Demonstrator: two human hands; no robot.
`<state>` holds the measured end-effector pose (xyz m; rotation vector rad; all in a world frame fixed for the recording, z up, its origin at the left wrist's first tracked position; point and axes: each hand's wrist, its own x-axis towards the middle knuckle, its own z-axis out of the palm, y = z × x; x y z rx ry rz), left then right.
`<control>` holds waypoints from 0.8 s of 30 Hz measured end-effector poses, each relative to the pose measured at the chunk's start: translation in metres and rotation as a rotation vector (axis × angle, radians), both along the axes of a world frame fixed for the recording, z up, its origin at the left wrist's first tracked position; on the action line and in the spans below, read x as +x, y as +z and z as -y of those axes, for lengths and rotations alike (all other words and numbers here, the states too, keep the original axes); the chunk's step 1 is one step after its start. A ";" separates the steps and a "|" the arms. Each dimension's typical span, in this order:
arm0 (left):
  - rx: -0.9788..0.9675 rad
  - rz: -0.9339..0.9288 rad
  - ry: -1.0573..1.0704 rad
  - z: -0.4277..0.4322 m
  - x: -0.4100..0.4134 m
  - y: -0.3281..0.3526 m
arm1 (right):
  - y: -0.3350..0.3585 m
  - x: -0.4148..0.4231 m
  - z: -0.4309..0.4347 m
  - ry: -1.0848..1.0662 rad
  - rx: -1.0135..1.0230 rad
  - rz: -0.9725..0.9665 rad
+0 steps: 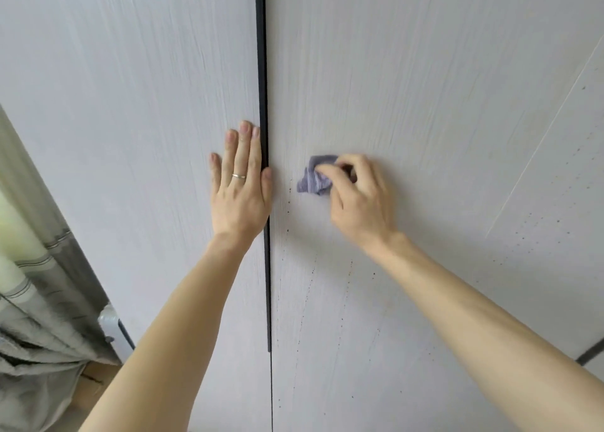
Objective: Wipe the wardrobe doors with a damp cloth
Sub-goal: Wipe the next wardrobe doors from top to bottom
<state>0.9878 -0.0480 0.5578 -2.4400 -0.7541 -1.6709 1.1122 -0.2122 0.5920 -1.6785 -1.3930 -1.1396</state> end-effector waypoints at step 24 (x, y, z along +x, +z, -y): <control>0.257 -0.198 -0.070 -0.044 -0.050 -0.131 | 0.003 -0.029 -0.050 -0.148 0.148 0.150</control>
